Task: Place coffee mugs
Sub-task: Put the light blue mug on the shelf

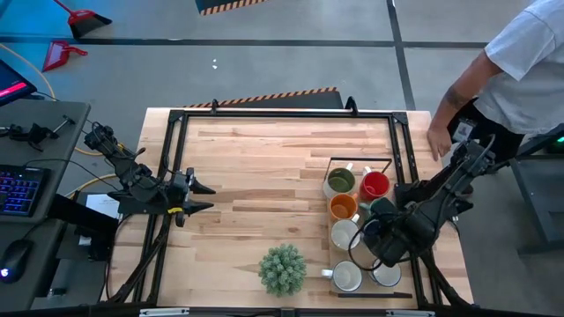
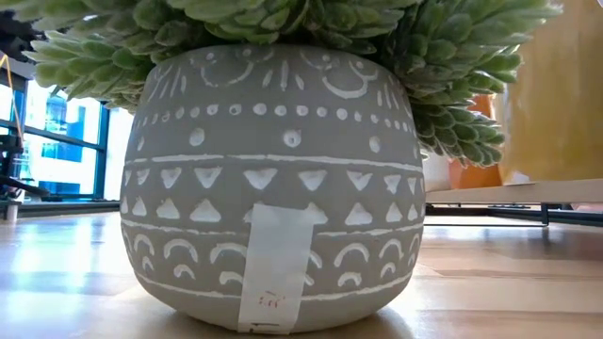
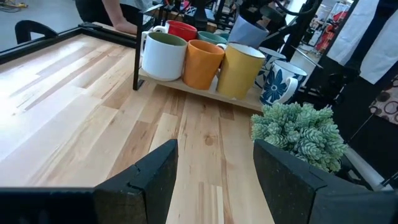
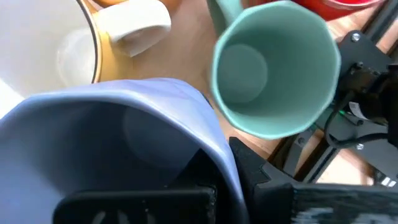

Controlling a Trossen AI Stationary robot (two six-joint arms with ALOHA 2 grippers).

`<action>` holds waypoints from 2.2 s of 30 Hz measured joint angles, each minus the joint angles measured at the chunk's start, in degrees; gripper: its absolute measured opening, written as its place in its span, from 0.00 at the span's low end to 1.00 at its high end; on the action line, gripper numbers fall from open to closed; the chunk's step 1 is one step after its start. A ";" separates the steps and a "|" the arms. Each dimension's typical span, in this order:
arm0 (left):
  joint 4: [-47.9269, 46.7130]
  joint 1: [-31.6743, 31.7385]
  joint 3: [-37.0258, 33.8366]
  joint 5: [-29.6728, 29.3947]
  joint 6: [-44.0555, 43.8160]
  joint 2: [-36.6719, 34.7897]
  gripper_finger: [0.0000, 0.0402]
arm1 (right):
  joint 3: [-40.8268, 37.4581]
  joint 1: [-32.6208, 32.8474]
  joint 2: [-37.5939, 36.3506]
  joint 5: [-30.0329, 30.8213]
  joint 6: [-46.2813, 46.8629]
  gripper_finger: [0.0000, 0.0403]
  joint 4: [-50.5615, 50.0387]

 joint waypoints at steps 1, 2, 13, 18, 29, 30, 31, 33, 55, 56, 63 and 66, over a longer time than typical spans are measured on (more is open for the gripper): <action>0.00 -0.02 0.00 0.02 0.00 0.00 0.49 | 0.02 -0.12 0.16 -0.03 -0.19 0.00 0.42; 0.00 -0.02 0.00 0.00 -0.02 0.00 0.49 | 0.02 -0.25 0.29 -0.06 -0.78 0.00 0.81; 0.00 -0.02 0.00 0.25 0.00 0.00 0.49 | 0.04 0.14 2.49 -4.63 -0.93 0.00 1.40; 0.00 0.00 0.00 0.30 0.00 0.00 0.49 | 0.04 0.01 2.49 -3.01 0.16 0.00 1.32; -0.02 -0.02 -0.02 0.32 0.04 0.00 0.49 | 0.06 -0.12 5.14 -3.50 0.27 0.00 1.43; -0.02 -0.02 -0.02 0.32 0.04 0.00 0.49 | 0.06 -0.14 5.43 -3.51 0.39 0.00 1.34; -0.02 -0.02 -0.02 0.32 0.04 0.00 0.49 | 0.06 -0.16 5.78 -3.55 0.41 0.00 1.21; -0.02 -0.01 -0.02 0.32 0.04 0.01 0.49 | 0.06 -0.40 6.65 -4.36 0.39 0.00 0.87; 0.00 -0.01 -0.02 2.49 0.01 0.01 0.49 | -1.33 1.49 7.28 -4.54 4.79 0.00 1.54; -0.02 0.00 -0.02 2.75 0.03 0.02 0.49 | -2.41 1.83 6.97 -4.74 5.72 0.00 2.15; 0.05 0.00 -0.02 2.88 -0.03 0.02 0.49 | -8.18 0.80 2.78 -3.33 6.40 0.00 8.81; 0.11 0.00 -0.02 2.86 -0.52 0.02 0.49 | -8.70 0.41 1.34 -2.99 5.94 0.00 8.41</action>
